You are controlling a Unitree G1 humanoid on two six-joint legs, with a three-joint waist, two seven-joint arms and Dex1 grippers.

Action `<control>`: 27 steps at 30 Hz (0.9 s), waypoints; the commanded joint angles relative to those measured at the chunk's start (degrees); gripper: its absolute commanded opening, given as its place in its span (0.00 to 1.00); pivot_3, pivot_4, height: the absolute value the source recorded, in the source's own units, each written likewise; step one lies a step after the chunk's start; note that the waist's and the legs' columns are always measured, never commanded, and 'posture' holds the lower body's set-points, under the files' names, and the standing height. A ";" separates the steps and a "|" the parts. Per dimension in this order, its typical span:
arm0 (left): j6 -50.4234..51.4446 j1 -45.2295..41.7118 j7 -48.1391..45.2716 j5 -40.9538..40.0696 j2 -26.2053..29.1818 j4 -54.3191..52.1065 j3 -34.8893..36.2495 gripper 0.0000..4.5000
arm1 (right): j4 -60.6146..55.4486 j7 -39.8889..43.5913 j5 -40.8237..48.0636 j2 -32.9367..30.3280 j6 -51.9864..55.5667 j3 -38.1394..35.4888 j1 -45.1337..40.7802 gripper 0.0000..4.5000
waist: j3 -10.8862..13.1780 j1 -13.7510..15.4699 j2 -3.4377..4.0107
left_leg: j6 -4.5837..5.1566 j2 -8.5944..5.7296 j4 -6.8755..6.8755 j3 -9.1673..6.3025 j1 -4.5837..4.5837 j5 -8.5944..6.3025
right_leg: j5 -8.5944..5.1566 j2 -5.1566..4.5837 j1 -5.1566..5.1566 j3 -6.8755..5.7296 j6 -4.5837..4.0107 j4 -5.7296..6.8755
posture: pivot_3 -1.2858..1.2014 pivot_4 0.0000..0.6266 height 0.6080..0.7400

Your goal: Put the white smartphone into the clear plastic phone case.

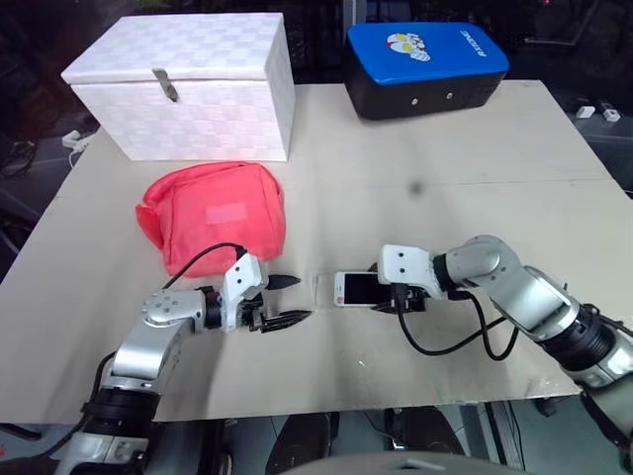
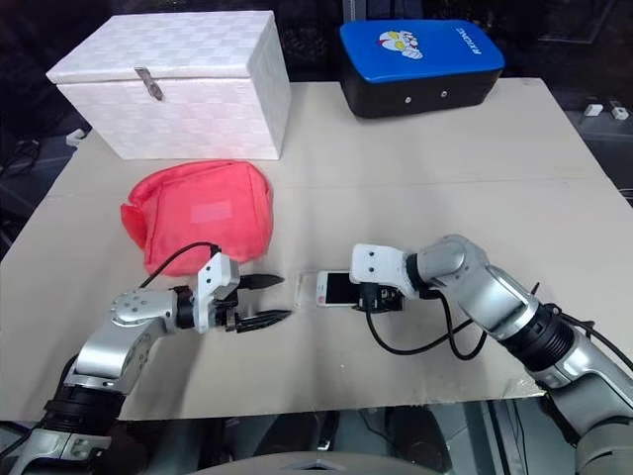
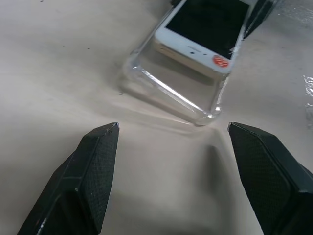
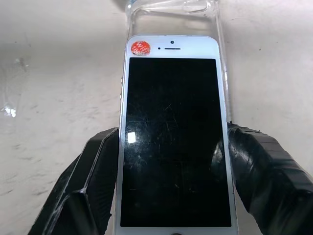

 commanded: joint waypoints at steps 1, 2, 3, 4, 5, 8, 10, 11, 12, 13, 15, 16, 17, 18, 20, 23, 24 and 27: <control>0.12 0.49 0.19 -0.34 -0.03 -1.38 -0.70 0.81 | 1.15 1.17 -2.11 0.55 2.66 1.83 -0.57 0.64 | -0.01 -0.05 0.02 | 0.00 0.00 0.00 0.00 0.05 0.00 | 0.00 0.01 0.02 0.02 0.00 0.02 | 0.52 0.24 1.00; 0.12 0.38 0.30 -0.25 -0.08 -1.25 -0.79 0.81 | 1.25 1.51 -2.47 0.54 2.95 2.11 -0.75 0.64 | -0.01 -0.05 0.02 | 0.00 0.00 -0.01 0.00 0.06 0.00 | 0.00 0.01 0.02 0.02 0.00 0.03 | 0.52 0.24 1.00; 0.16 0.29 0.45 -0.15 -0.12 -1.15 -0.88 0.81 | 1.20 1.90 -2.78 0.47 3.31 2.37 -0.95 0.64 | -0.02 -0.04 0.02 | 0.00 0.00 -0.01 0.00 0.08 0.00 | 0.00 0.01 0.02 0.02 0.00 0.03 | 0.52 0.24 1.00; 0.21 0.18 0.54 -0.12 -0.15 -1.07 -0.97 0.81 | 1.23 2.26 -3.06 0.51 3.56 2.67 -1.19 0.64 | -0.03 -0.03 0.02 | 0.00 0.00 -0.01 0.00 0.12 0.00 | 0.00 0.01 0.03 0.02 0.00 0.03 | 0.52 0.24 1.00; 0.42 0.01 0.67 -0.21 -0.22 -1.02 -1.01 0.81 | 1.35 2.52 -3.17 0.82 4.33 2.97 -1.64 0.64 | -0.03 -0.03 0.02 | 0.00 0.00 -0.01 0.00 0.13 0.00 | 0.00 0.01 0.05 0.02 0.00 0.03 | 0.52 0.24 1.00; 0.83 -0.43 0.94 -0.26 -0.28 -0.75 -1.17 0.81 | 2.58 3.35 -4.05 2.02 5.45 4.17 -3.22 0.64 | -0.06 -0.03 0.03 | 0.00 0.00 -0.01 0.00 0.15 0.00 | 0.01 0.01 0.05 0.03 -0.01 0.05 | 0.52 0.24 1.00; 0.84 -0.50 1.05 0.03 -0.21 -0.51 -1.34 0.81 | 3.95 3.71 -5.52 2.83 4.43 5.48 -4.27 0.64 | -0.10 -0.04 0.05 | 0.00 0.00 -0.01 0.00 0.16 0.00 | 0.01 0.01 0.05 0.03 -0.01 0.07 | 0.52 0.24 1.00; 0.73 -0.59 1.06 0.21 -0.14 -0.35 -1.44 0.81 | 4.65 3.86 -5.99 3.59 4.33 6.02 -4.86 0.64 | -0.13 -0.07 0.05 | 0.00 0.00 -0.02 0.00 0.18 0.00 | 0.01 0.01 0.06 0.03 -0.01 0.08 | 0.52 0.24 1.00; 0.69 -0.66 1.09 0.29 -0.10 -0.26 -1.50 0.81 | 5.26 3.92 -6.32 4.33 4.35 6.35 -5.33 0.64 | -0.15 -0.09 0.06 | 0.00 0.00 -0.02 0.00 0.20 0.00 | 0.01 0.01 0.08 0.04 -0.01 0.08 | 0.52 0.24 1.00; 0.82 -0.80 1.24 0.30 -0.12 -0.14 -1.50 0.81 | 6.21 3.86 -6.65 5.36 4.62 6.64 -5.99 0.64 | -0.16 -0.14 0.05 | 0.00 0.00 -0.02 0.00 0.22 0.00 | 0.01 0.02 0.10 0.04 -0.01 0.09 | 0.52 0.24 1.00; 0.79 -0.77 1.36 0.43 -0.10 -0.10 -1.49 0.81 | 7.46 3.97 -7.31 6.60 5.11 7.09 -6.72 0.64 | -0.19 -0.18 0.06 | -0.01 0.00 -0.03 0.00 0.26 0.00 | 0.01 0.02 0.12 0.04 -0.02 0.10 | 0.52 0.24 1.00; 0.74 -0.65 1.38 0.48 -0.08 -0.18 -1.48 0.81 | 7.71 4.09 -7.65 6.87 5.25 7.23 -6.83 0.64 | -0.20 -0.22 0.06 | -0.01 0.00 -0.03 0.00 0.28 0.01 | 0.02 0.02 0.13 0.04 -0.03 0.10 | 0.52 0.24 1.00; 0.69 -0.54 1.49 0.54 -0.07 -0.19 -1.42 0.81 | 7.88 4.34 -8.11 7.00 5.39 7.54 -7.04 0.64 | -0.22 -0.24 0.06 | -0.02 0.00 -0.04 0.00 0.29 0.01 | 0.02 0.03 0.13 0.05 -0.04 0.11 | 0.52 0.24 1.00; 0.55 -0.44 1.58 0.64 -0.06 -0.11 -1.39 0.81 | 7.95 4.78 -8.05 7.20 6.14 7.71 -7.18 0.64 | -0.23 -0.29 0.07 | -0.03 0.01 -0.04 0.00 0.30 0.02 | 0.03 0.03 0.13 0.05 -0.05 0.12 | 0.52 0.24 1.00; 0.42 -0.37 1.73 0.74 -0.05 0.02 -1.37 0.81 | 8.12 5.64 -8.25 7.22 6.60 8.18 -7.44 0.64 | -0.25 -0.31 0.08 | -0.04 0.01 -0.07 0.00 0.32 0.02 | 0.04 0.04 0.13 0.06 -0.06 0.13 | 0.52 0.24 1.00; 0.36 -0.15 2.28 0.72 -0.09 -0.04 -1.25 0.81 | 8.14 6.92 -8.58 6.40 5.19 8.37 -6.97 0.82 | -0.30 -0.25 0.12 | -0.05 0.01 -0.07 0.00 0.33 0.03 | 0.04 0.04 0.13 0.06 -0.07 0.13 | 0.52 0.24 1.00; 0.39 -0.10 2.44 0.67 -0.11 -0.02 -1.24 0.81 | 8.03 6.06 -8.66 6.82 5.08 7.50 -6.77 0.87 | -0.30 -0.22 0.11 | -0.05 0.01 -0.07 0.00 0.32 0.03 | 0.04 0.04 0.13 0.06 -0.07 0.13 | 0.52 0.24 1.00; 0.31 0.12 2.63 0.52 -0.01 -0.12 -1.21 0.81 | 6.40 5.42 -7.83 7.58 6.21 4.72 -7.06 0.98 | -0.29 -0.20 0.17 | -0.05 0.00 -0.07 0.00 0.29 0.03 | 0.04 0.02 0.11 0.08 -0.07 0.11 | 0.52 0.24 1.00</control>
